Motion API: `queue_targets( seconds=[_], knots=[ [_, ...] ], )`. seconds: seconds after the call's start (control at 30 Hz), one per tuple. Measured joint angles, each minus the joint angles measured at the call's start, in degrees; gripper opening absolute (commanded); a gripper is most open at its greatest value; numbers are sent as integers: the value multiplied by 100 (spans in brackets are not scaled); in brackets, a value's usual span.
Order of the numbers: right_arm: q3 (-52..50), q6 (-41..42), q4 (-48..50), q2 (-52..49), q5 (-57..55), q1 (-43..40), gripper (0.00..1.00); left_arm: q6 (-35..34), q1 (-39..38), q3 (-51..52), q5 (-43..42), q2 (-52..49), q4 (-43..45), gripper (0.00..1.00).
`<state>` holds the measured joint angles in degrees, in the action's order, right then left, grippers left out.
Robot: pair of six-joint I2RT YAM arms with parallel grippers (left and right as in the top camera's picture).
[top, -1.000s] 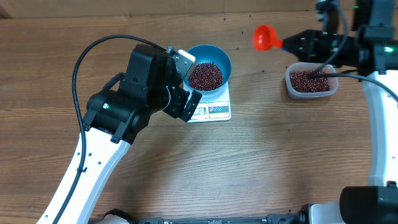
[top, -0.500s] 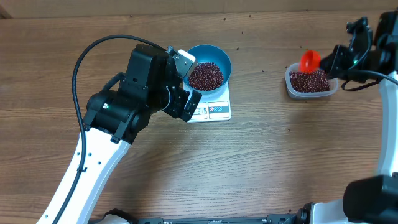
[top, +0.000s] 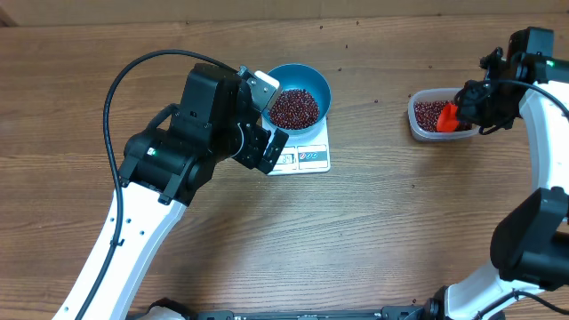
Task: Scoop item into bowl and weigh 150g on scale
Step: 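Move the empty scoop with the right gripper back to the bean tub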
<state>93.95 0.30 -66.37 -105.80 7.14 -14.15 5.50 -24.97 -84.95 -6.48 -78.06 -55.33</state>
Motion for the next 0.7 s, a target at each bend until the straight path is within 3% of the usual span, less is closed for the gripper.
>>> queue_targets(
  seconds=[0.7],
  knots=[
    [0,461,433,-326,-424,0,4,0,0,0,0,0,0,99]
  ],
)
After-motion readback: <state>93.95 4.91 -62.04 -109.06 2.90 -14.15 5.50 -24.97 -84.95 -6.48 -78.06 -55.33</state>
